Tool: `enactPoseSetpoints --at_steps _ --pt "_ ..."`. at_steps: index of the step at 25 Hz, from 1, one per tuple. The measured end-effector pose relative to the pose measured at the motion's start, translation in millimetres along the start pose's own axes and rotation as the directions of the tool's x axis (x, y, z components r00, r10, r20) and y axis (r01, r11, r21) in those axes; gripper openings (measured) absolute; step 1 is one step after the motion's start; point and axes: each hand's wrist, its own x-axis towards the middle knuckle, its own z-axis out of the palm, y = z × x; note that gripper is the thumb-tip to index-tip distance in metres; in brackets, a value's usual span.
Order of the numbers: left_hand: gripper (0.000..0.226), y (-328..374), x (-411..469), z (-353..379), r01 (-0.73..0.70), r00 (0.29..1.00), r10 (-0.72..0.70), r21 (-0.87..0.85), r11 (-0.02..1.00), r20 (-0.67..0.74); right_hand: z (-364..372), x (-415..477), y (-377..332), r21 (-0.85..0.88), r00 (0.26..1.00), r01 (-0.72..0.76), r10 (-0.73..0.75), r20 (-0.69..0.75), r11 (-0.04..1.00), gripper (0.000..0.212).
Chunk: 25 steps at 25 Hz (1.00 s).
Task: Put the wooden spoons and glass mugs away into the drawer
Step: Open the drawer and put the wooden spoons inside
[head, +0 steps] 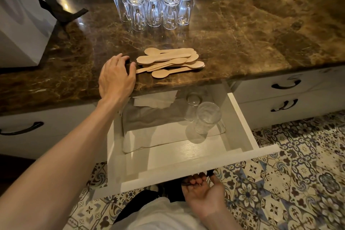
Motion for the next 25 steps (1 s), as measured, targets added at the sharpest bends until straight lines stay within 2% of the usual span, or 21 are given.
enactPoseSetpoints --at_steps 8,13,20,23,25 --pt "0.047 1 1 0 0.004 1.0 -0.004 0.01 1.0 0.004 -23 -6 -2 -0.007 0.996 -0.019 0.019 -0.087 1.0 0.037" --pt "0.047 3 -1 0 0.006 1.0 -0.006 0.016 1.0 0.003 -29 -7 -7 -0.088 0.991 -0.072 0.061 -0.12 0.993 0.033" --pt "0.048 2 0 0 -0.003 1.0 0.003 0.017 1.0 0.008 -26 -19 -11 -0.143 0.99 -0.122 0.11 -0.09 0.982 0.024" --pt "0.048 2 0 0 -0.006 1.0 0.006 0.017 1.0 0.006 -25 -41 -25 -0.3 0.979 -0.199 0.179 -0.092 0.933 0.016" --pt "0.048 2 0 1 -0.008 1.0 0.008 0.024 1.0 -0.002 -23 -62 -37 -0.547 0.964 -0.249 0.258 -0.061 0.799 0.031"
